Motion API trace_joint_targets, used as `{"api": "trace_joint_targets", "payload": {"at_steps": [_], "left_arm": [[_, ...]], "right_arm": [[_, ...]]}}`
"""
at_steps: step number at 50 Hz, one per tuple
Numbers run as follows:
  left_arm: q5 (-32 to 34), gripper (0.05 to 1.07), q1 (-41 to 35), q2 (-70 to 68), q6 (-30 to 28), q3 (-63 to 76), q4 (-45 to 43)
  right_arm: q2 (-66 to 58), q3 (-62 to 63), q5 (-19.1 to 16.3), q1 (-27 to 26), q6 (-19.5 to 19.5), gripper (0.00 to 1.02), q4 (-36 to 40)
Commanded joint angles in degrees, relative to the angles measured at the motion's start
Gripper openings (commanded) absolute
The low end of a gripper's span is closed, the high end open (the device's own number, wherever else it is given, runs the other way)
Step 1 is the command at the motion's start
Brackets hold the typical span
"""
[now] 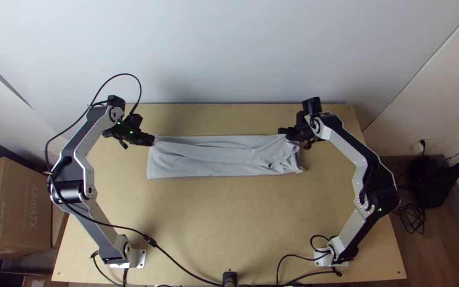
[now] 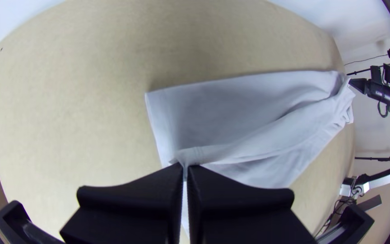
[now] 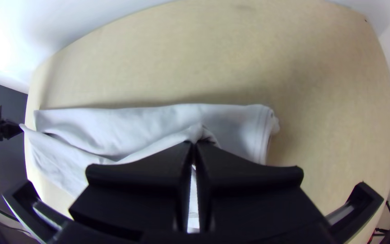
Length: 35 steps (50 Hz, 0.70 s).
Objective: Fold the t-shirt
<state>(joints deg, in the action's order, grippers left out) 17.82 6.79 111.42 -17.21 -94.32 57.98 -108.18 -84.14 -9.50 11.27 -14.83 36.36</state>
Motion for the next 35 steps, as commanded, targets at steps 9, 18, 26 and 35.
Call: {"api": "trace_joint_targets", "payload": {"at_steps": [9, 18, 26, 35], "left_arm": [[1.1, 1.03, -0.8, 4.2, 3.8, -0.5, -4.4], [7.8, 1.03, 2.5, 0.6, 6.1, 0.1, -4.1], [16.7, 1.03, 7.7, -4.9, 5.6, 5.4, -3.9], [18.6, 1.03, 12.6, -6.7, 1.8, 10.4, -4.4]], "right_arm": [[-6.8, -4.5, 4.9, -1.9, -1.3, 0.99, -4.8], [1.3, -2.9, 8.0, -5.4, -4.8, 0.99, -7.5], [10.7, -2.0, 1.7, -10.8, -10.8, 0.99, -5.9], [15.5, -3.1, -17.8, -18.6, -22.0, 0.99, 2.3]]}}
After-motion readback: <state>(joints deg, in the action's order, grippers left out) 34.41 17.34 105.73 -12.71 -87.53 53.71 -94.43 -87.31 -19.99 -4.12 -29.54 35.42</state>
